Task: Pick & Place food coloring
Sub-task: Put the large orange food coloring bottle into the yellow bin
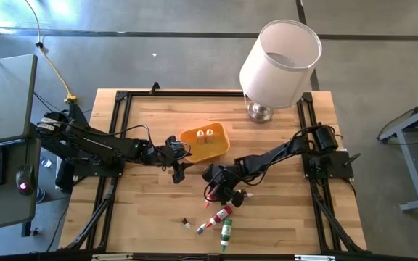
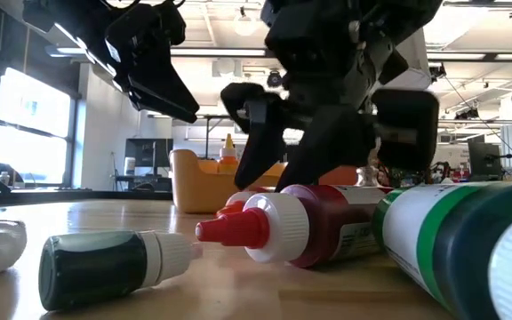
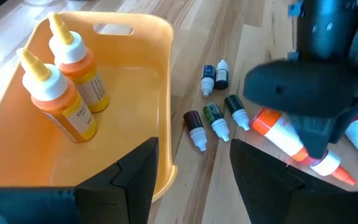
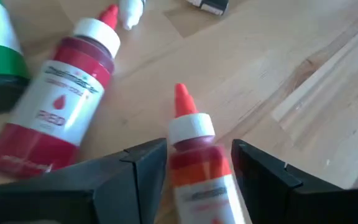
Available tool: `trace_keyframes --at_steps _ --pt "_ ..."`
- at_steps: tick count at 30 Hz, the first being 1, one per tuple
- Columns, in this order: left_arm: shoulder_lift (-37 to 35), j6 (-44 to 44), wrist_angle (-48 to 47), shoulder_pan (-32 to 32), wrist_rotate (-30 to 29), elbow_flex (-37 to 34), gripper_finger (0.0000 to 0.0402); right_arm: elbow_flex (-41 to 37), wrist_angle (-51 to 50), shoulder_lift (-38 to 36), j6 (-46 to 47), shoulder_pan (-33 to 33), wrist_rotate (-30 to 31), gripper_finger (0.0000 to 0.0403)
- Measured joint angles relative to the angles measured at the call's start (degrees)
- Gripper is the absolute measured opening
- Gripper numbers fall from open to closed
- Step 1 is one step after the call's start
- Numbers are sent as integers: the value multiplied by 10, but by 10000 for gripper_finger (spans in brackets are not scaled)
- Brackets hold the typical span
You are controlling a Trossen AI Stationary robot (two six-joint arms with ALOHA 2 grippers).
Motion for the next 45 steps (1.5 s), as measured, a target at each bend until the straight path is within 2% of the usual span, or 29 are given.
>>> trace_keyframes --at_steps 6,12,22,35,38,41,45 --pt "0 0 0 0 0 0 197 1 17 29 -2 -1 33 175" --pt "0 1 0 0 2 0 197 1 18 30 -18 -1 38 174" --pt "0 2 0 0 2 0 197 1 19 30 39 -1 58 166" --pt "0 2 0 0 2 0 197 1 9 29 76 5 67 195" --pt "0 2 0 0 2 0 197 14 -30 24 66 15 88 195" --pt "0 2 1 0 2 0 197 59 -134 22 74 24 121 195" --pt "0 2 0 0 2 0 197 117 -207 22 93 31 127 195"
